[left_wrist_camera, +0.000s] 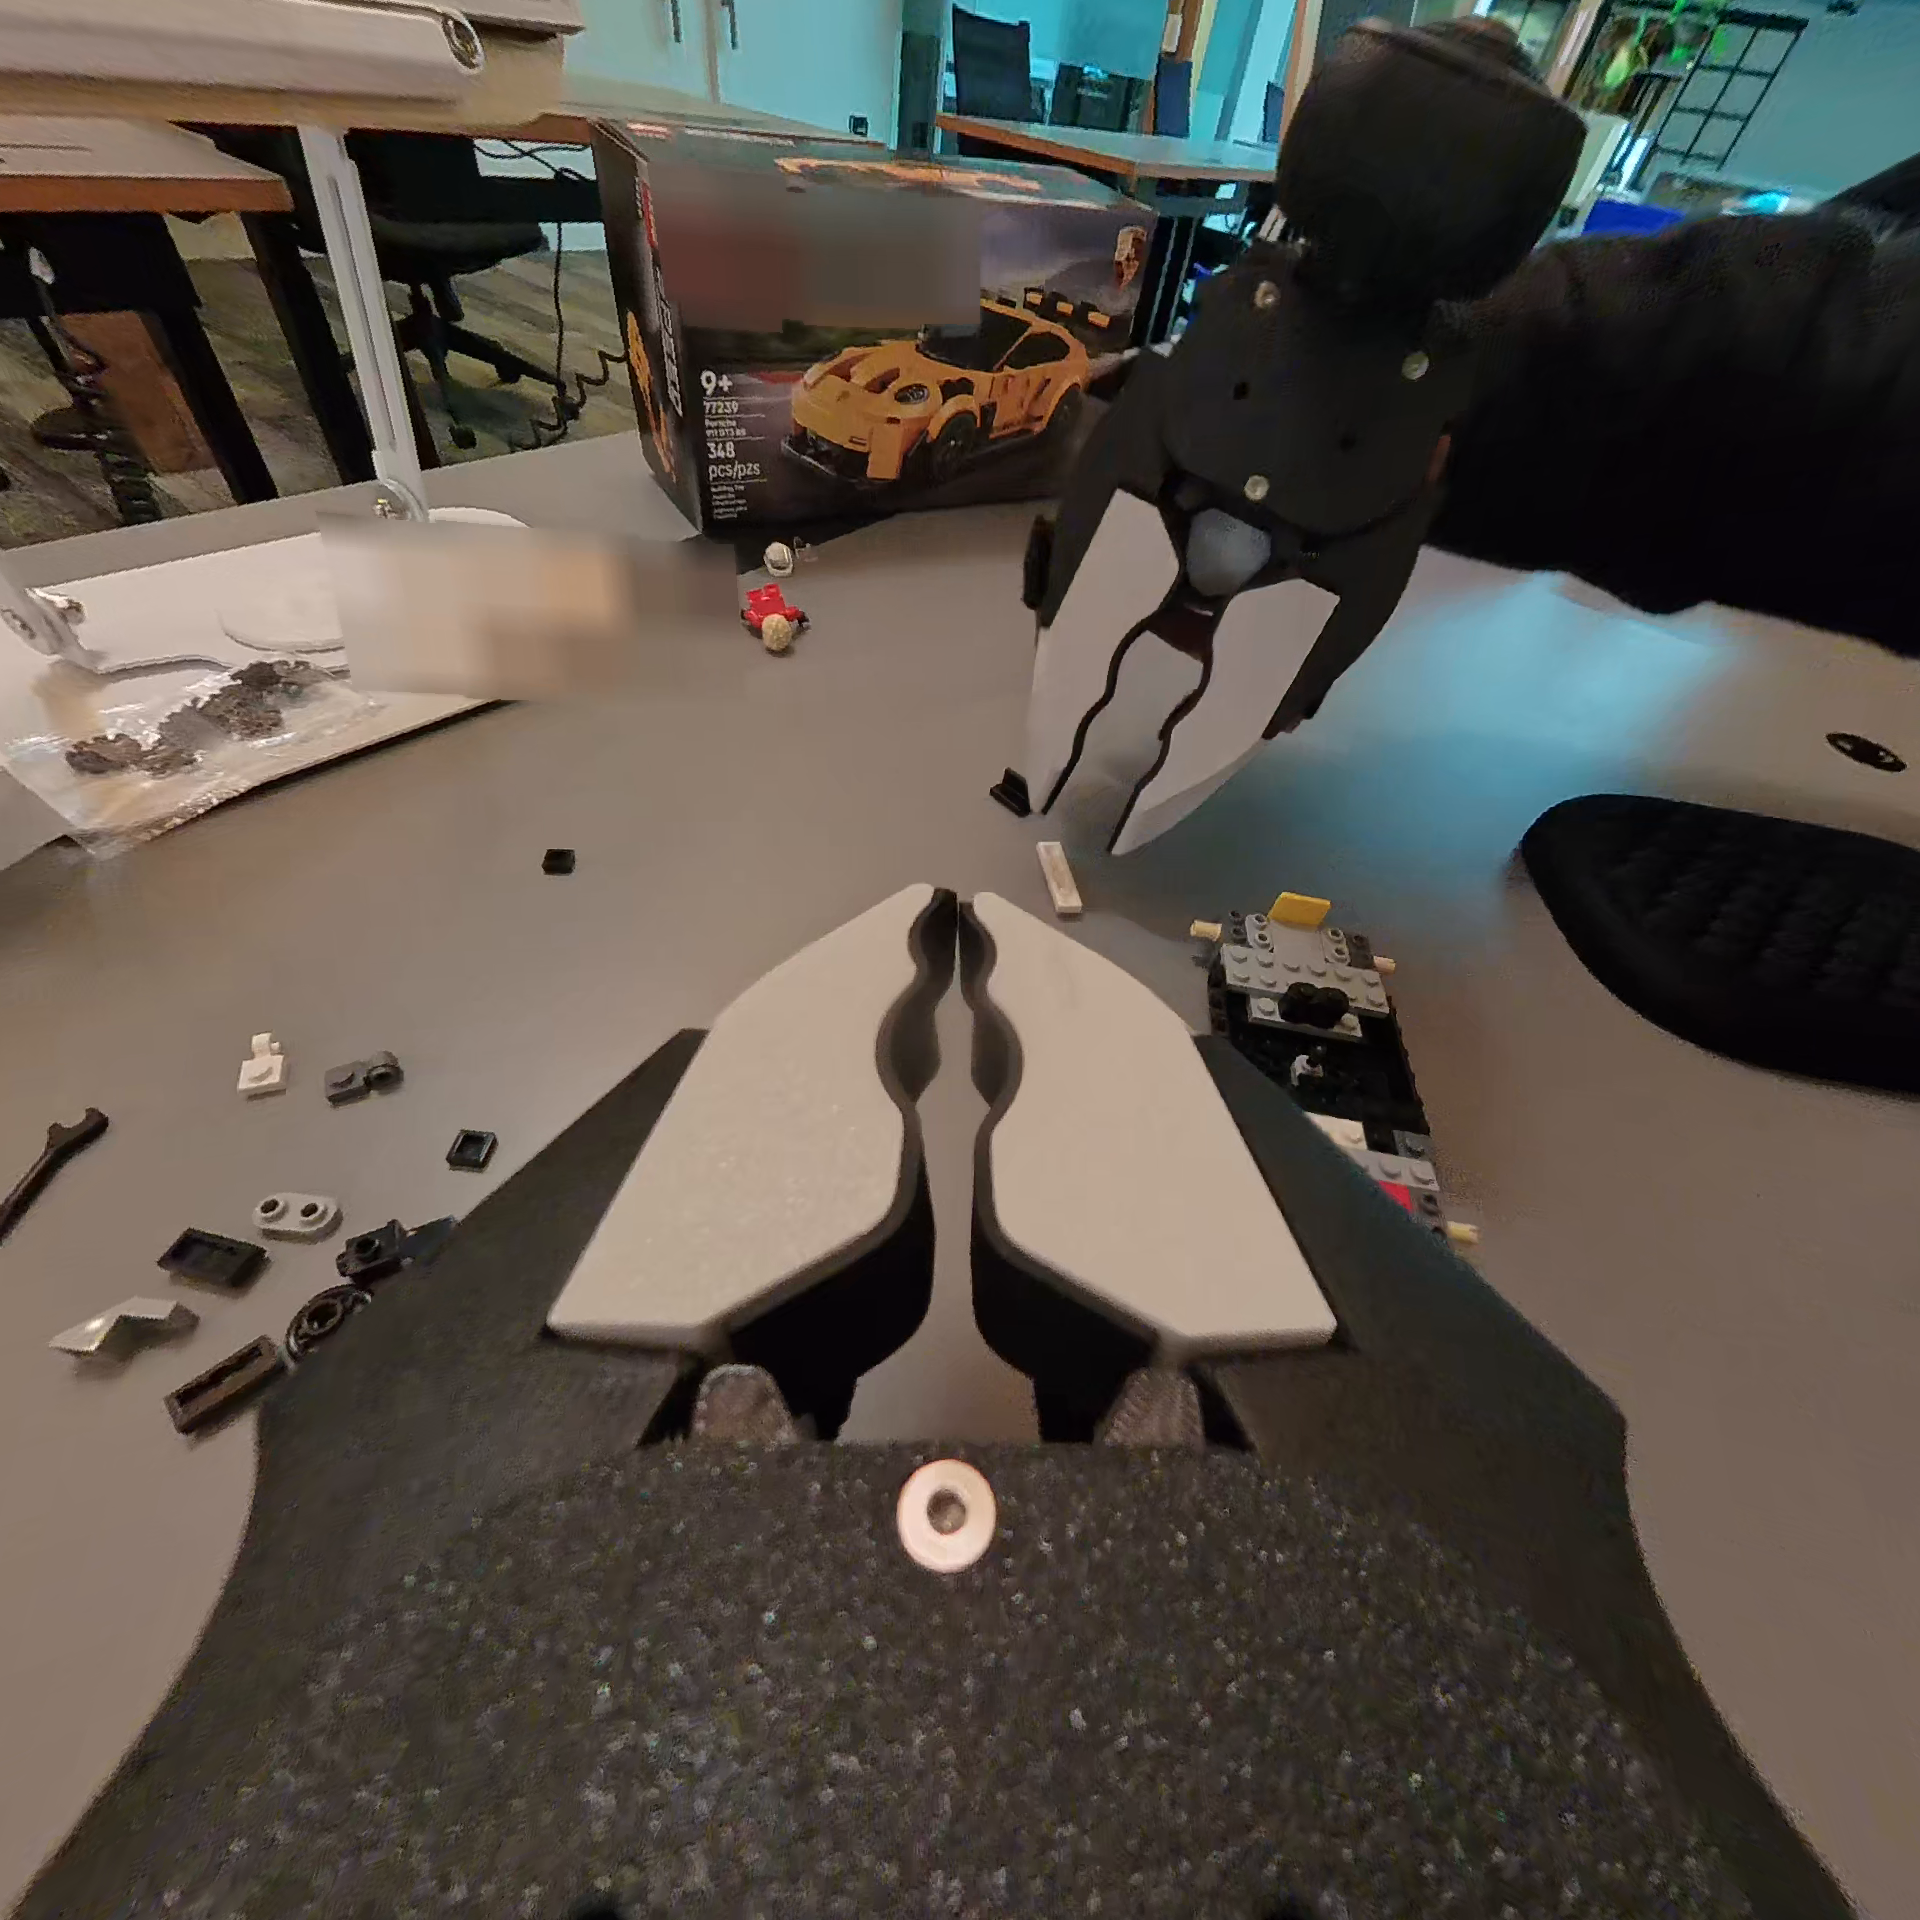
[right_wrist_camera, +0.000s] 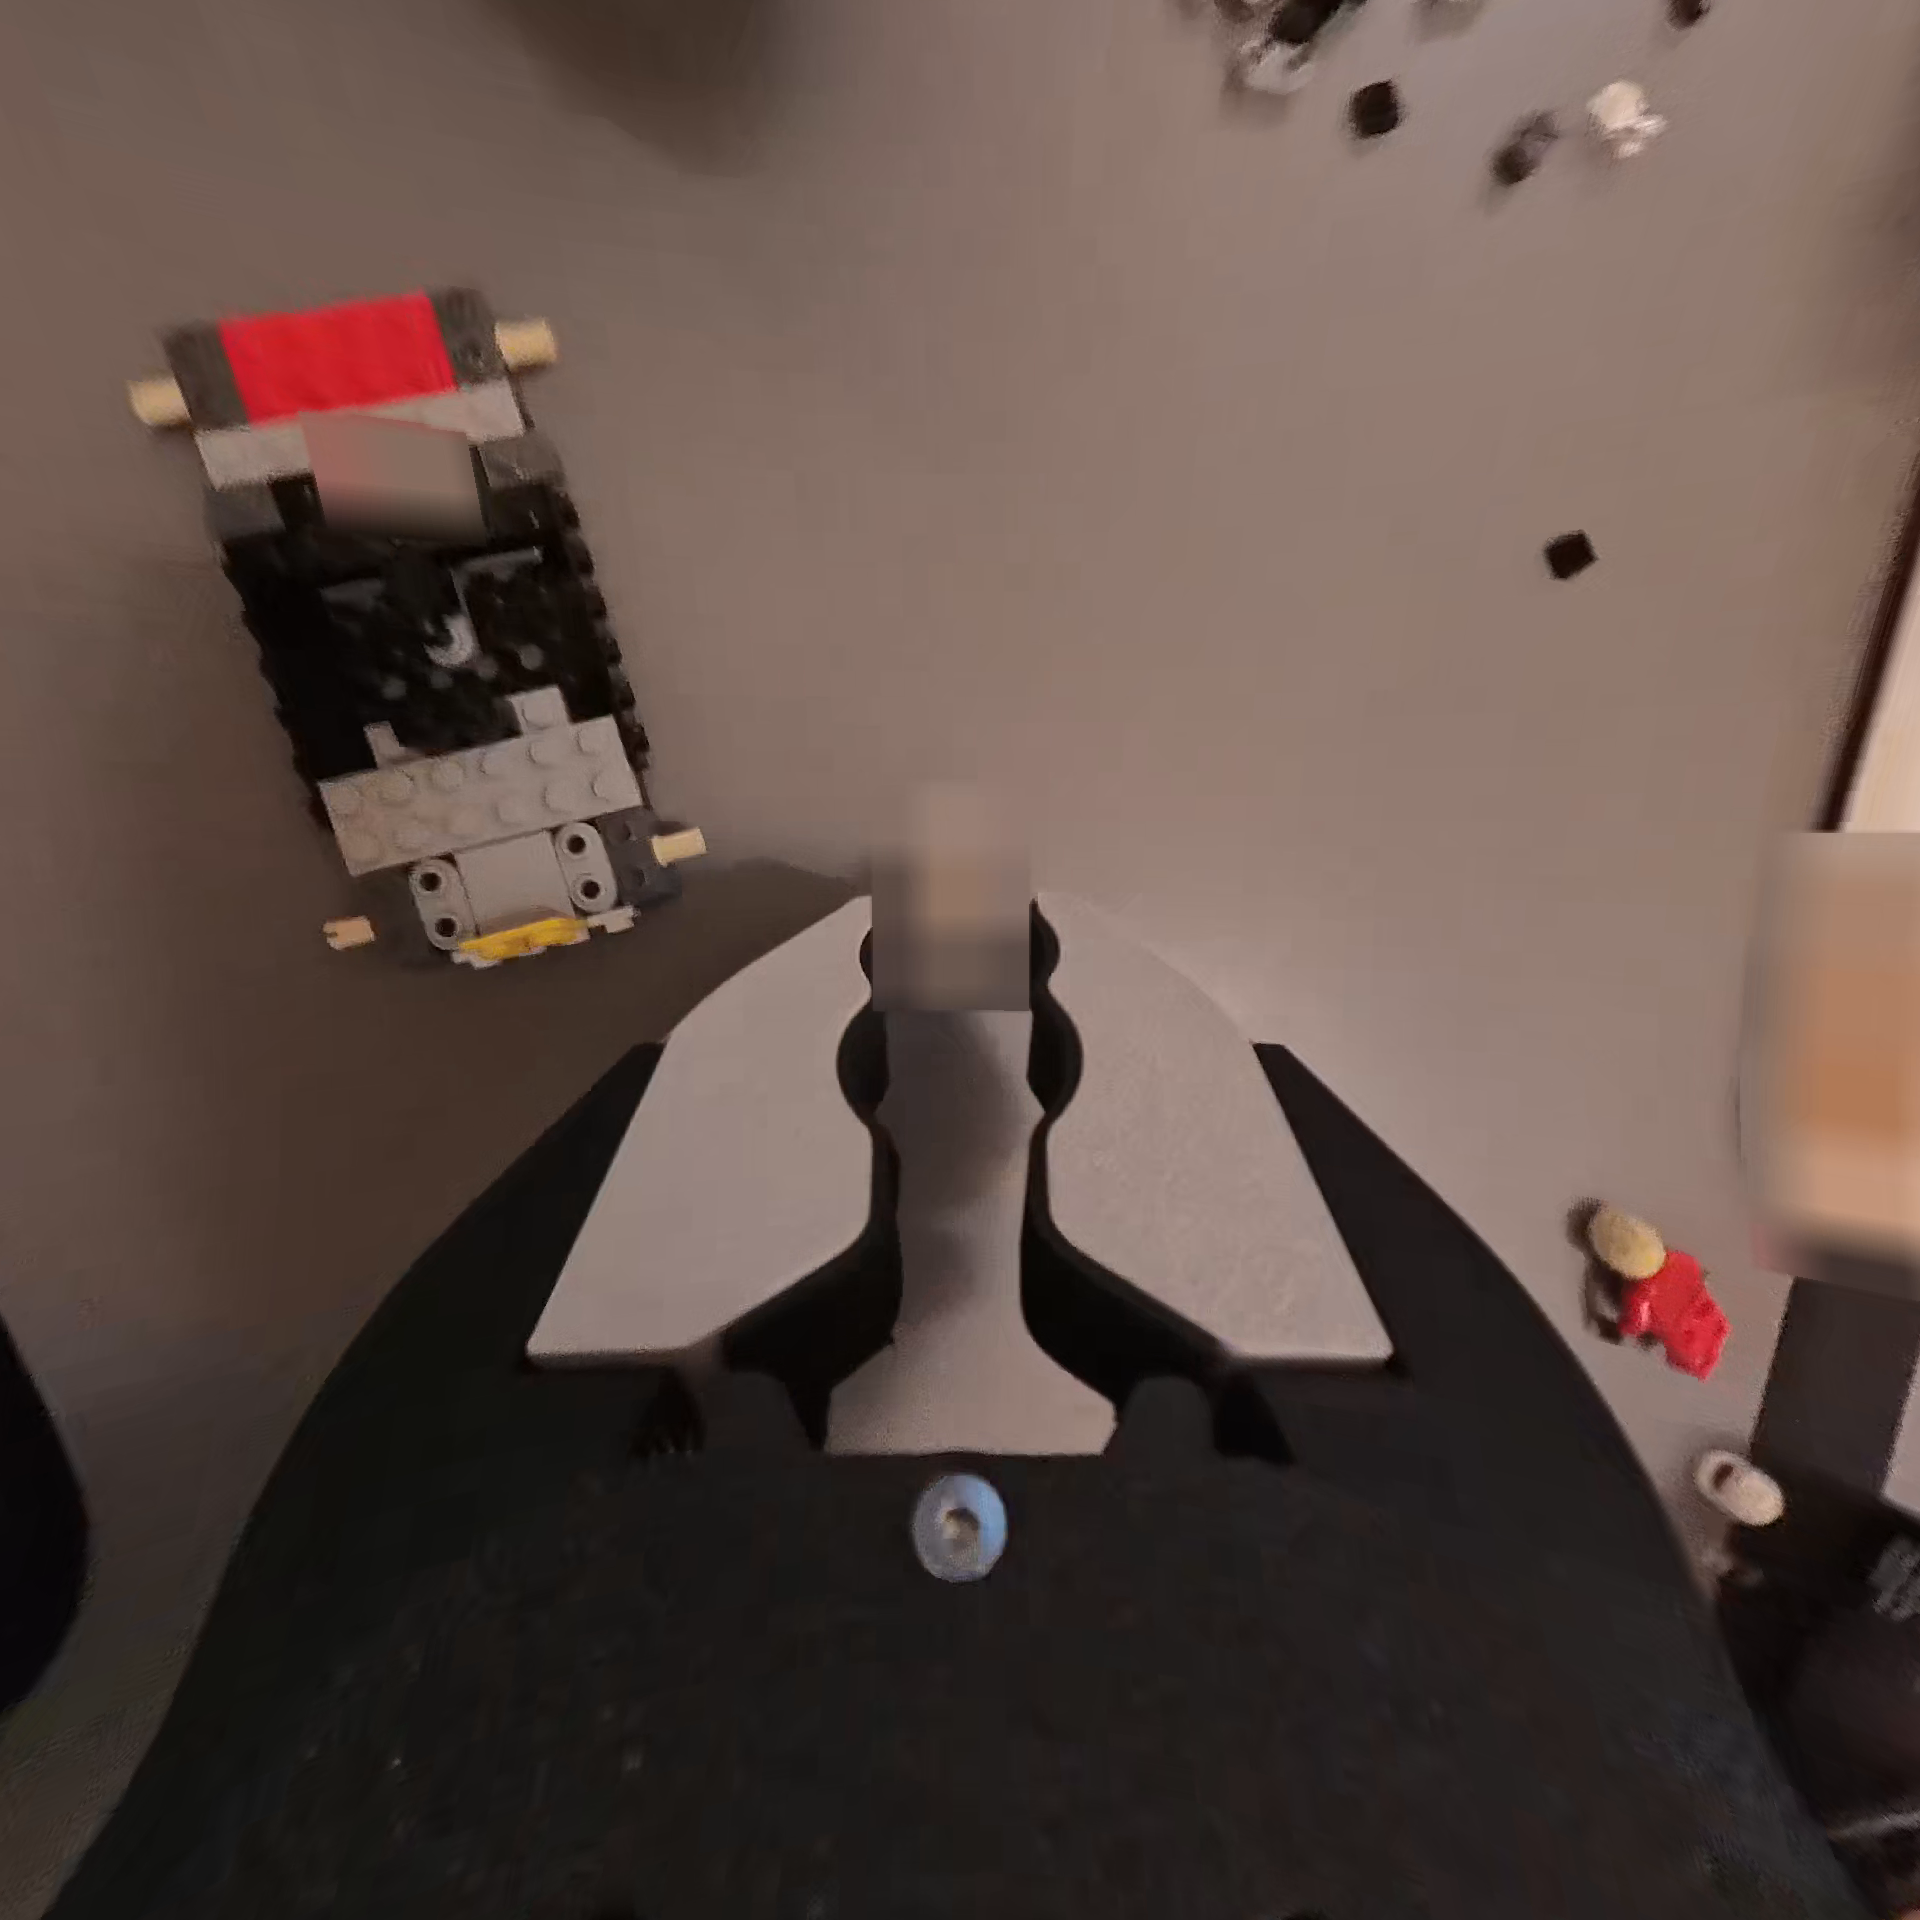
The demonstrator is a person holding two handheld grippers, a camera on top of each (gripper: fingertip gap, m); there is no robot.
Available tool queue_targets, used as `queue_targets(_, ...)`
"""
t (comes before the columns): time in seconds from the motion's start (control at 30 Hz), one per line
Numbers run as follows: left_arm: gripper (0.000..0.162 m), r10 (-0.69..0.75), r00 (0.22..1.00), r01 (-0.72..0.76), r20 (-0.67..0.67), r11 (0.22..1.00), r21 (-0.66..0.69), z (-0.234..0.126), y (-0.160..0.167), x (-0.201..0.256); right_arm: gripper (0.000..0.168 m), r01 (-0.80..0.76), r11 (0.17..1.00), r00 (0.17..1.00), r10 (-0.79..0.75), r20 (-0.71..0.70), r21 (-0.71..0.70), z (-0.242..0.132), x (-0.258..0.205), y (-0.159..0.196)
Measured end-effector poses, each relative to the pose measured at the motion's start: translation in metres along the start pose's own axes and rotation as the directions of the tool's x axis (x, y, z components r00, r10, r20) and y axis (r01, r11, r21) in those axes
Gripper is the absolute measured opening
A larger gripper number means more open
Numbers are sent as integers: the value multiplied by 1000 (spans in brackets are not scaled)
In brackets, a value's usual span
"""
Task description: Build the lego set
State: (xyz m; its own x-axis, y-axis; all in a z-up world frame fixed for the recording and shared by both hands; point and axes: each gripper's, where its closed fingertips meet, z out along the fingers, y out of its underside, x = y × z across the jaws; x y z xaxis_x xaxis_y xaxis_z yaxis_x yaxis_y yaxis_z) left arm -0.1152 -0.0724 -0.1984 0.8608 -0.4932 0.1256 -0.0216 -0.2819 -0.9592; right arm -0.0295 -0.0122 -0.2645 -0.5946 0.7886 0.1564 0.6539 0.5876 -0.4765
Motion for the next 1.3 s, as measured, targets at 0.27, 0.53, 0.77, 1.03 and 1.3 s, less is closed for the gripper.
queue_targets(0.27, 0, 1, 1000, -1, -11, 1000, 0, 0, -1, 1, 7, 22, 991, 978, 7, 211, -131, 18, -4, 10)
queue_targets(0.53, 9, 168, 968, -167, -186, 986, 21, 2, -3, 45, 7, -198, 974, 924, 148, 351, 110, -9, -34, -40)
queue_targets(0.77, 30, 364, 859, -332, -360, 931, 149, -6, -6, 104, 7, -330, 918, 789, 141, 598, 219, -34, -85, -85)
queue_targets(1.03, 19, 514, 781, -474, -356, 858, 198, -13, -5, 125, 7, -412, 881, 689, 134, 712, 232, -43, -105, -103)
queue_targets(1.3, 7, 585, 732, -550, -349, 810, 203, -16, -2, 132, 7, -430, 878, 637, 130, 759, 211, -54, -115, -106)
